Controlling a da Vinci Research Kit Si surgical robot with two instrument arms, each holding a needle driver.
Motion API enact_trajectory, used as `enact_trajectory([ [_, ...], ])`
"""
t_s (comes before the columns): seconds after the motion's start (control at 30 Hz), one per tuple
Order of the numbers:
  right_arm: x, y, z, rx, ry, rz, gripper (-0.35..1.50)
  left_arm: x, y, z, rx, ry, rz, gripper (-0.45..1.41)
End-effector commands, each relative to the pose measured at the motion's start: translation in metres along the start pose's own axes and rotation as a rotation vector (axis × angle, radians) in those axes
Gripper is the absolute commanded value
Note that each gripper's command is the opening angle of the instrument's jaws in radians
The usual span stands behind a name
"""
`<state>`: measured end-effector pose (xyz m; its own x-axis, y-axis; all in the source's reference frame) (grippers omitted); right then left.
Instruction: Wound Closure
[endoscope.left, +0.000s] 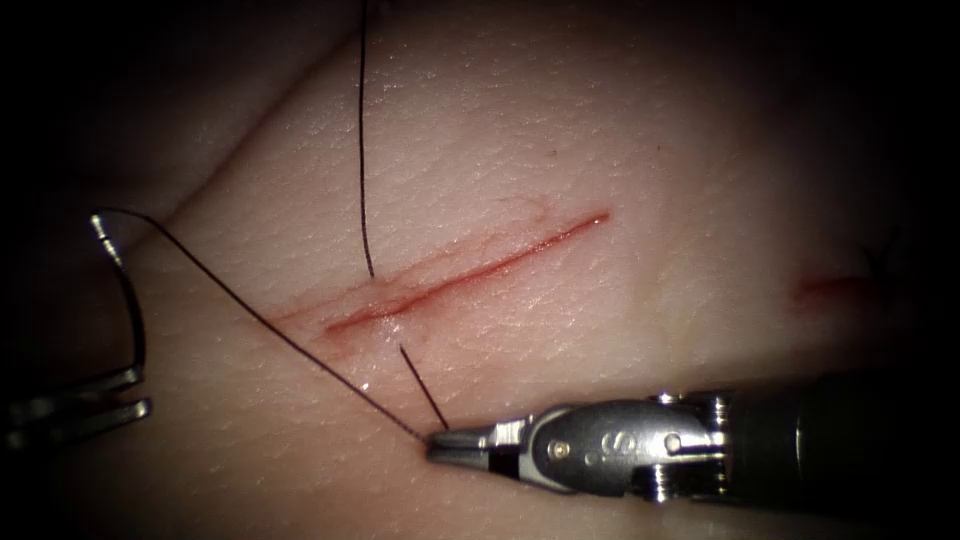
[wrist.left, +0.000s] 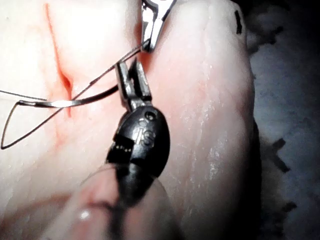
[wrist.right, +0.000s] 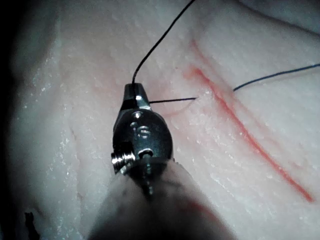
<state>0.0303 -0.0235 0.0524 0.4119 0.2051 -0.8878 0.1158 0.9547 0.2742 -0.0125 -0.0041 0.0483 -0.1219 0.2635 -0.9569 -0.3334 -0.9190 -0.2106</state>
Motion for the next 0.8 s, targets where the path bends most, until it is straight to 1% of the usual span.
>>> enact_trajectory([
  [0.03, 0.0009, -0.0026, 0.0002, 0.008, 0.006, 0.003, -0.35, -0.0007, 0.0011, 0.0004, -0.005, -0.001, 0.001, -0.45],
  [0.07, 0.0014, -0.0034, -0.0001, 0.009, 0.007, 0.003, -0.35, -0.0009, 0.0015, 0.0004, -0.011, -0.004, 0.005, -0.45],
  [0.13, 0.0036, -0.0066, -0.0006, 0.014, 0.008, -0.006, -0.35, -0.0010, 0.0029, 0.0002, -0.020, -0.001, 0.019, -0.45],
  [0.23, 0.0051, -0.0080, -0.0005, 0.017, 0.026, -0.028, -0.35, -0.0006, 0.0039, 0.0002, -0.028, 0.002, 0.022, -0.45],
  [0.3, 0.0055, -0.0079, -0.0001, 0.017, 0.031, -0.025, -0.35, -0.0003, 0.0041, 0.0002, -0.030, 0.004, 0.022, -0.45],
  [0.33, 0.0054, -0.0073, 0.0002, 0.012, 0.032, -0.021, -0.03, -0.0001, 0.0042, 0.0002, -0.032, 0.002, 0.021, -0.45],
  [0.4, 0.0049, -0.0059, 0.0004, 0.009, 0.043, -0.015, 0.71, 0.0000, 0.0040, 0.0001, -0.034, 0.002, 0.019, -0.45],
  [0.43, 0.0046, -0.0052, 0.0003, 0.000, 0.054, -0.011, 0.89, 0.0000, 0.0038, 0.0000, -0.035, 0.003, 0.018, -0.45],
  [0.47, 0.0046, -0.0052, 0.0003, 0.000, 0.054, -0.011, 0.89, 0.0000, 0.0038, 0.0000, -0.035, 0.003, 0.018, -0.45],
  [0.57, 0.0038, -0.0031, -0.0001, -0.031, 0.074, 0.007, 1.13, -0.0003, 0.0035, -0.0001, -0.038, 0.005, 0.018, -0.45],
  [0.6, 0.0035, -0.0024, -0.0002, -0.042, 0.077, 0.013, 1.18, -0.0004, 0.0034, -0.0001, -0.035, 0.002, 0.018, -0.45],
  [0.63, 0.0029, -0.0003, -0.0006, -0.071, 0.087, 0.007, 1.26, -0.0006, 0.0030, -0.0001, -0.030, -0.003, 0.018, -0.45],
  [0.67, 0.0026, 0.0005, -0.0006, -0.078, 0.085, -0.005, 1.28, -0.0007, 0.0029, -0.0001, -0.028, -0.004, 0.018, -0.45],
  [0.7, 0.0026, 0.0005, -0.0006, -0.078, 0.085, -0.005, 1.28, -0.0007, 0.0029, -0.0001, -0.028, -0.004, 0.018, -0.45],
  [0.77, 0.0020, 0.0017, -0.0007, -0.090, 0.082, -0.021, 1.28, -0.0009, 0.0028, -0.0002, -0.026, -0.006, 0.018, -0.45],
  [0.8, 0.0010, 0.0031, -0.0005, -0.104, 0.073, -0.057, 1.28, -0.0009, 0.0028, -0.0002, -0.026, -0.006, 0.019, -0.45],
])
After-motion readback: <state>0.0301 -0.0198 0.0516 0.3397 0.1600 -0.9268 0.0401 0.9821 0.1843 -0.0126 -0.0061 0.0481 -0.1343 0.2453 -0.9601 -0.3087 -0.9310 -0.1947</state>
